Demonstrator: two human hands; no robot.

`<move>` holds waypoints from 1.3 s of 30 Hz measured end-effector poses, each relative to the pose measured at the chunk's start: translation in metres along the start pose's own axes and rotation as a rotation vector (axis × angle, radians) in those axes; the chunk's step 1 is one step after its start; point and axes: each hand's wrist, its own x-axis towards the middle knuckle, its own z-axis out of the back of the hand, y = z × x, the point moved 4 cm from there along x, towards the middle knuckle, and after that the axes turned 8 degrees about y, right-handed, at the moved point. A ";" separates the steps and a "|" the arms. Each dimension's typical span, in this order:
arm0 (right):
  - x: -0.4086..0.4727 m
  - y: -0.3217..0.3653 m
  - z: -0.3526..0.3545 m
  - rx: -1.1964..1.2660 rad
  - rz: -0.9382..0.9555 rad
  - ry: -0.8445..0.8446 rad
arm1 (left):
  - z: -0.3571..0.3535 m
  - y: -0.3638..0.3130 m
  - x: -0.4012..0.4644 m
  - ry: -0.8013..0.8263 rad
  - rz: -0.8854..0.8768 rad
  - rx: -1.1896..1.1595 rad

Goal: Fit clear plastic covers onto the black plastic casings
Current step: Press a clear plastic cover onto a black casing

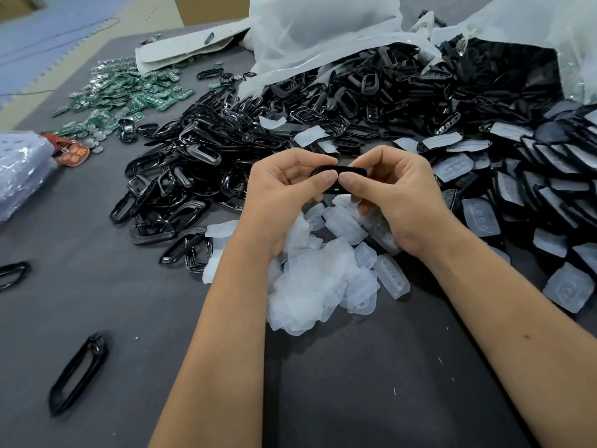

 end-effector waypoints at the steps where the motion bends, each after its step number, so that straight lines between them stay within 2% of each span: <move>1: -0.001 0.001 -0.001 -0.010 -0.011 0.029 | 0.000 0.000 0.000 0.005 0.006 -0.020; 4: -0.002 0.002 -0.004 -0.032 -0.034 0.045 | 0.001 0.001 0.000 -0.006 0.038 -0.049; 9: 0.000 0.001 -0.001 -0.029 0.010 -0.066 | 0.003 0.003 0.001 -0.020 0.095 -0.038; 14: 0.001 -0.001 0.002 -0.082 0.038 -0.059 | 0.001 0.003 0.001 -0.033 0.063 0.070; 22: -0.001 0.002 -0.003 -0.359 0.142 -0.115 | 0.001 0.003 0.003 -0.068 -0.024 0.223; 27: -0.006 0.009 -0.007 -0.490 0.206 -0.202 | 0.005 -0.005 0.001 -0.158 -0.077 0.125; 29: -0.007 0.016 -0.012 -0.638 0.286 -0.138 | 0.013 -0.008 0.001 -0.264 -0.113 0.022; 32: -0.011 0.019 -0.035 -0.864 0.446 0.144 | 0.025 -0.010 -0.002 -0.407 -0.119 -0.181; 35: -0.014 0.009 -0.056 -1.018 0.407 0.395 | 0.028 -0.010 -0.003 -0.493 -0.090 -0.305; 37: -0.014 0.005 -0.060 -1.037 0.370 0.431 | 0.027 -0.010 -0.003 -0.514 -0.079 -0.338; 39: -0.013 0.006 -0.058 -0.974 0.391 0.394 | 0.026 -0.010 -0.003 -0.514 -0.077 -0.347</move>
